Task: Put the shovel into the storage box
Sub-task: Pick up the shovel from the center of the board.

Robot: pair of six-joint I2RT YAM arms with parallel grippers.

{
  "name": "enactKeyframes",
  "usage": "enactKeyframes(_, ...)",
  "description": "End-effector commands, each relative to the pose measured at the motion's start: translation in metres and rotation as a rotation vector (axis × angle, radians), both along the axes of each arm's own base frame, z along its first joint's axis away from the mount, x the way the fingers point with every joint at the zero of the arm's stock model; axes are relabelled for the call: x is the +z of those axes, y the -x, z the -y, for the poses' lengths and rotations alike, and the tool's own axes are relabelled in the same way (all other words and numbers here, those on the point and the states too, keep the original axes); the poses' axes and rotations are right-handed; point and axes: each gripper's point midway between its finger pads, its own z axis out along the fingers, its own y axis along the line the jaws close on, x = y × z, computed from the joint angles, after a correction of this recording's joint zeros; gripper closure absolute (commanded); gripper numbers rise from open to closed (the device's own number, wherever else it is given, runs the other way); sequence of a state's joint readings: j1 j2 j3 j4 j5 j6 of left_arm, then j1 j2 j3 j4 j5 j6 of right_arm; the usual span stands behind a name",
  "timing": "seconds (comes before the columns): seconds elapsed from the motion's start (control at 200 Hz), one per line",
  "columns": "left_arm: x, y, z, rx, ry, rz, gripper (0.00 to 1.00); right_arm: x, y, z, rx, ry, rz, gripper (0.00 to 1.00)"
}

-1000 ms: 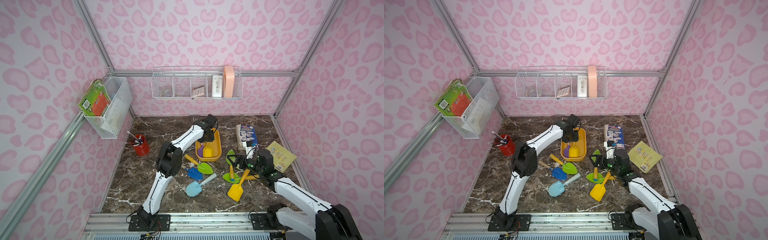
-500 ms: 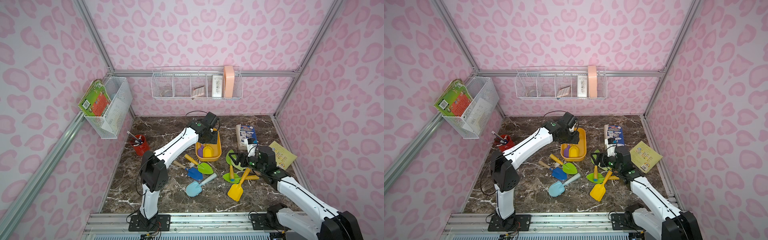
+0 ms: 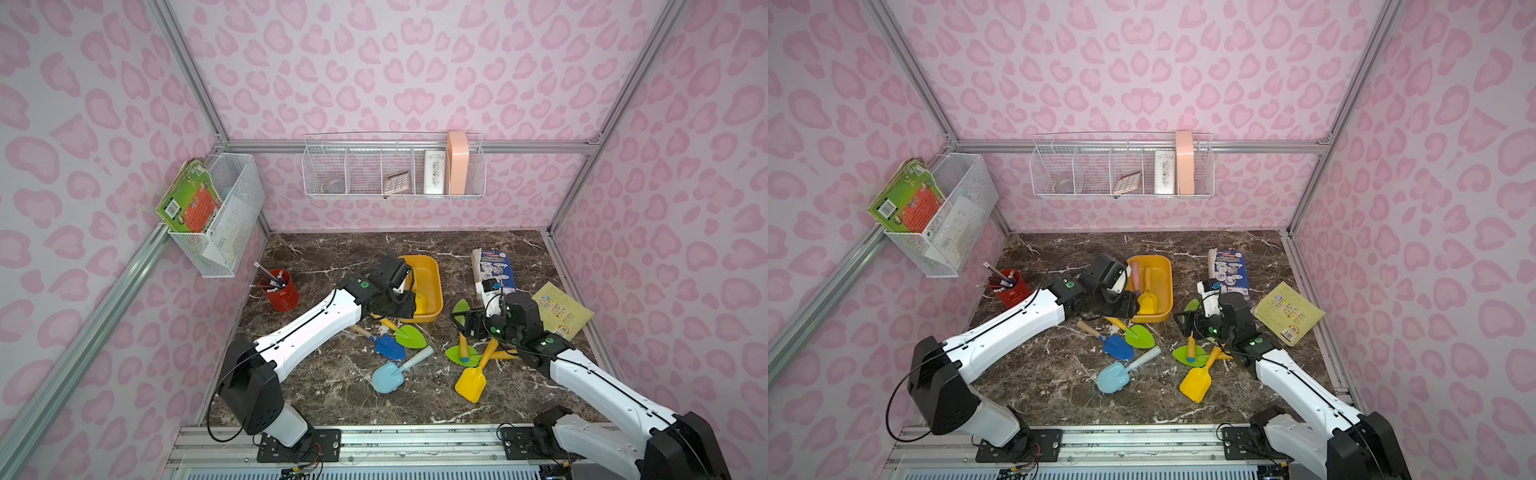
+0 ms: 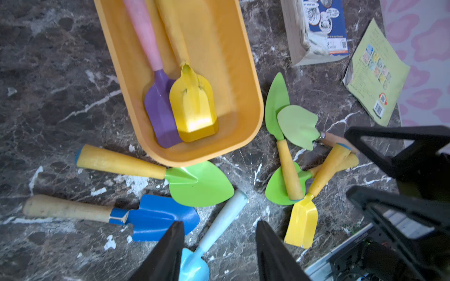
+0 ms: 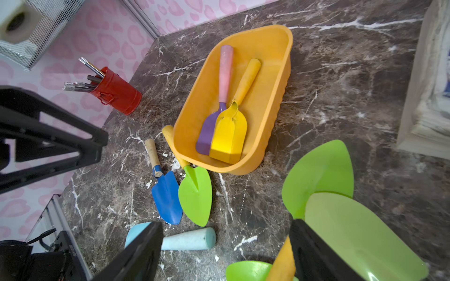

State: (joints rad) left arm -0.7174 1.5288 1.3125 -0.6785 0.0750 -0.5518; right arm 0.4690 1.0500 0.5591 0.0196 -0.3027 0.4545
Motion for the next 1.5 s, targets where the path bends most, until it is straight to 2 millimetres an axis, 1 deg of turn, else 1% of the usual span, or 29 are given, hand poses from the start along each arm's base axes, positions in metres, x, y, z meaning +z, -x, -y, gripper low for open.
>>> enactKeyframes(0.0,0.004,0.008,0.0,0.003,0.056,0.013,0.47,0.0,-0.001,-0.001,-0.009,0.028,0.0,0.16)
enactKeyframes(0.075,0.001,0.016,-0.002,-0.003,0.07,0.017,0.47,-0.003,0.001,-0.002,-0.013,0.045,-0.017,0.17)
enactKeyframes(0.135,-0.007,0.021,-0.003,0.0,0.075,0.012,0.47,-0.007,0.003,-0.001,-0.026,0.059,-0.039,0.19)
enactKeyframes(0.22,-0.02,0.03,0.002,-0.003,0.088,0.003,0.44,-0.018,0.006,0.007,-0.067,0.085,-0.096,0.22)
enactKeyframes(0.28,-0.027,0.033,0.007,-0.006,0.091,0.002,0.42,-0.023,0.011,0.013,-0.098,0.104,-0.131,0.23)
enactKeyframes(0.365,-0.033,0.035,0.013,-0.014,0.093,0.001,0.4,-0.03,0.019,0.022,-0.139,0.115,-0.163,0.23)
enactKeyframes(0.481,-0.033,0.035,0.023,-0.039,0.094,0.012,0.39,-0.036,0.027,0.034,-0.19,0.124,-0.181,0.23)
enactKeyframes(0.596,-0.029,0.037,0.035,-0.085,0.107,0.029,0.36,-0.043,0.032,0.042,-0.224,0.138,-0.206,0.23)
enactKeyframes(0.696,-0.027,0.044,0.046,-0.146,0.117,0.026,0.37,-0.047,0.036,0.049,-0.259,0.152,-0.232,0.23)
enactKeyframes(0.821,-0.026,0.059,0.06,-0.237,0.108,0.035,0.39,-0.054,0.042,0.058,-0.303,0.173,-0.273,0.23)
enactKeyframes(0.911,-0.029,0.061,0.06,-0.24,0.092,0.031,0.39,-0.062,0.047,0.065,-0.333,0.201,-0.319,0.23)
enactKeyframes(1.006,-0.034,0.061,0.06,-0.234,0.082,0.021,0.4,-0.069,0.055,0.065,-0.34,0.214,-0.361,0.26)
enactKeyframes(1.166,-0.035,0.06,0.061,-0.236,0.077,0.025,0.4,-0.08,0.07,0.068,-0.376,0.253,-0.416,0.27)
enactKeyframes(1.311,-0.041,0.06,0.062,-0.238,0.066,0.01,0.41,-0.1,0.081,0.071,-0.391,0.274,-0.478,0.31)
enactKeyframes(1.422,-0.044,0.061,0.062,-0.238,0.064,0.001,0.41,-0.111,0.082,0.074,-0.405,0.284,-0.49,0.33)
enactKeyframes(1.497,-0.044,0.061,0.061,-0.237,0.065,0.004,0.42,-0.114,0.081,0.074,-0.414,0.287,-0.495,0.36)
